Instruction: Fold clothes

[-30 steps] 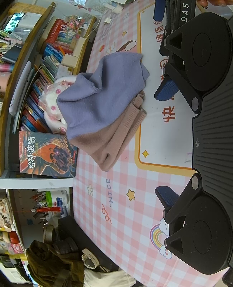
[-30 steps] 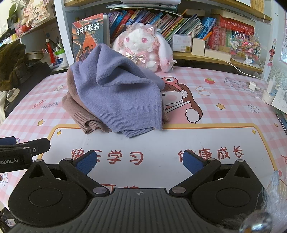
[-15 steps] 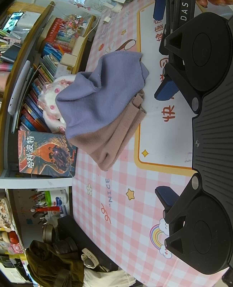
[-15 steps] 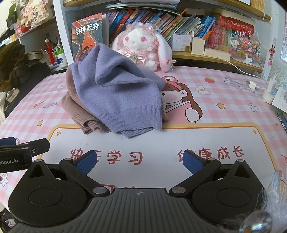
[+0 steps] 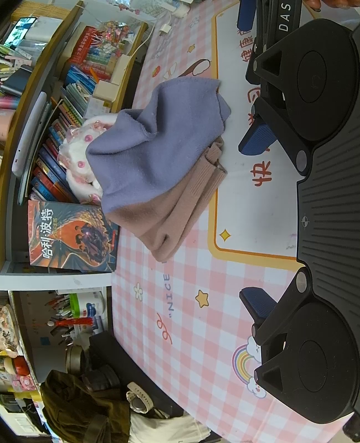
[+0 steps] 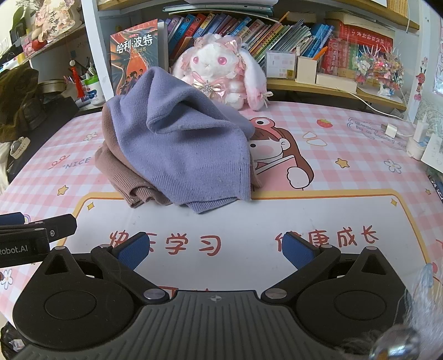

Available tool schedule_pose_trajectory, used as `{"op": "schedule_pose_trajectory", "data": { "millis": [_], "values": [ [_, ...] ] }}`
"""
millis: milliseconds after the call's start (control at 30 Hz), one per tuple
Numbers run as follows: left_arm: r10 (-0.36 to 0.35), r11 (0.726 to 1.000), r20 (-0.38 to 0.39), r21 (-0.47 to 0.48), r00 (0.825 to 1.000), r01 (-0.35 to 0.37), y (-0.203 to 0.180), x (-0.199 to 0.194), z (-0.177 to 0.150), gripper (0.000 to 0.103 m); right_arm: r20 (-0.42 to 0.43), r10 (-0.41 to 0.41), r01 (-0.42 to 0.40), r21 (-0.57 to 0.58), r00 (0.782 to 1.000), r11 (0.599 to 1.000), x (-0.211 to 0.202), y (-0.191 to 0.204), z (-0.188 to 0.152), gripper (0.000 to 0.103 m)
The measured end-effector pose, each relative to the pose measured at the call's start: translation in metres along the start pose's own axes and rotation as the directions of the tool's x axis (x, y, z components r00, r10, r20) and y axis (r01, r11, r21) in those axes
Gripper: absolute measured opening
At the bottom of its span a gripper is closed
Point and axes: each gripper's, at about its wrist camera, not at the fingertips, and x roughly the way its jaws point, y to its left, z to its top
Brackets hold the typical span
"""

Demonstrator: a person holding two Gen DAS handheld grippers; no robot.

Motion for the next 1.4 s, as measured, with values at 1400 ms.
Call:
{"op": "schedule_pose_trajectory", "data": {
  "millis": [1400],
  "values": [
    [-0.008,1.000,0.004,0.015,1.000,0.008,-0.008,0.009,0.010,0.103,0.000,0.017,-0.017,0.038,1.000,0.999,0.011,-0.012,0.007,0.103]
  ]
}}
